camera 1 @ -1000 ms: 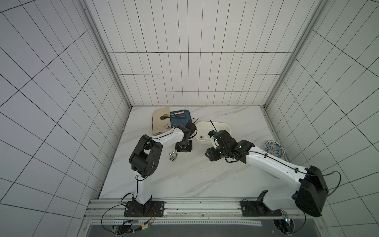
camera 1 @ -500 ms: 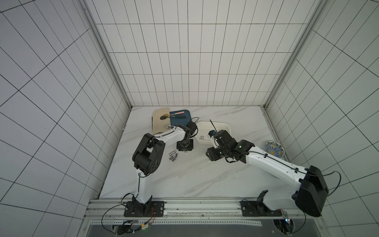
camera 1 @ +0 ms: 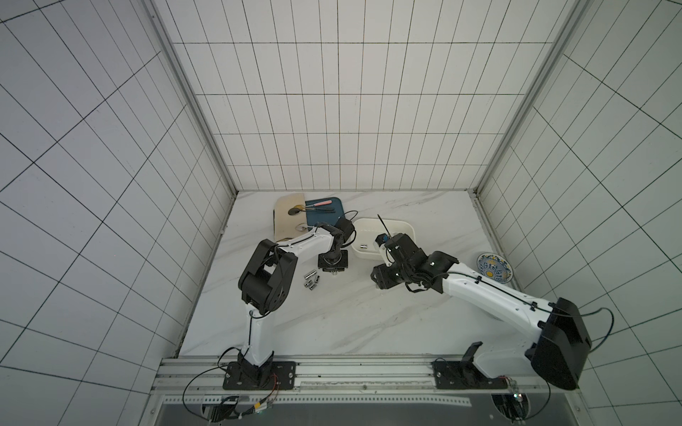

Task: Put the socket on the desktop into the storage box
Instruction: Pick up the socket head from the center of the board.

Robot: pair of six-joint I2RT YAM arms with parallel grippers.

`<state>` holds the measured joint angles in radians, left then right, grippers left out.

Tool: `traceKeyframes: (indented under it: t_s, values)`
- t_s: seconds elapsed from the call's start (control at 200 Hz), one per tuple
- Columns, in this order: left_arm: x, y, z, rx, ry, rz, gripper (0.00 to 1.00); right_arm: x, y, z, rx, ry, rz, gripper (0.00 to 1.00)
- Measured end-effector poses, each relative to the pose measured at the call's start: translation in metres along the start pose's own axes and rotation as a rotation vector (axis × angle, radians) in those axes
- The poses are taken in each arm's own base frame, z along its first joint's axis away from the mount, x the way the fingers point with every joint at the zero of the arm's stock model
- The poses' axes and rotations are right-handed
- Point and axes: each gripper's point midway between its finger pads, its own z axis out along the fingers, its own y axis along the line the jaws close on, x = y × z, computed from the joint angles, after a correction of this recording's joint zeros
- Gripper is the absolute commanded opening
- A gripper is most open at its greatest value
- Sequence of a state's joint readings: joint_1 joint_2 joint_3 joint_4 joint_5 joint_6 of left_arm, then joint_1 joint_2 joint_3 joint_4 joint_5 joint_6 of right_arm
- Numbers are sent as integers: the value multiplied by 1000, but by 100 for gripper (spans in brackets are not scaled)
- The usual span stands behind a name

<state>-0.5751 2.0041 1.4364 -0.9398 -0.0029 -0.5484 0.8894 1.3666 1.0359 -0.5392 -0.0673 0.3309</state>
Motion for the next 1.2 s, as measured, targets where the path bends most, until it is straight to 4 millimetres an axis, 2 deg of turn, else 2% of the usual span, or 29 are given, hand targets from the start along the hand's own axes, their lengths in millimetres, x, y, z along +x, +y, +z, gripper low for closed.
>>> traceKeyframes:
  t_s: [0.2,0.31,0.475,0.735,0.899,1.199]
  values:
    - [2,1,5,-7,11,0,32,-1,0,-2,0,-8,0,56]
    - [2,2,6,-10,15,4,25,-2,0,-4,-1,-12,0,56]
    - [3,2,6,-12,17,5,7,-3,-2,-5,1,-17,5,56]
    - [3,2,3,-16,24,7,6,-4,-2,-5,1,-20,5,56]
    - [-10,-6,-13,4,-7,8,6,-7,-5,-9,4,-32,16,56]
    - [-55,-40,-68,103,-136,16,6,-21,-23,-27,21,-97,64,56]
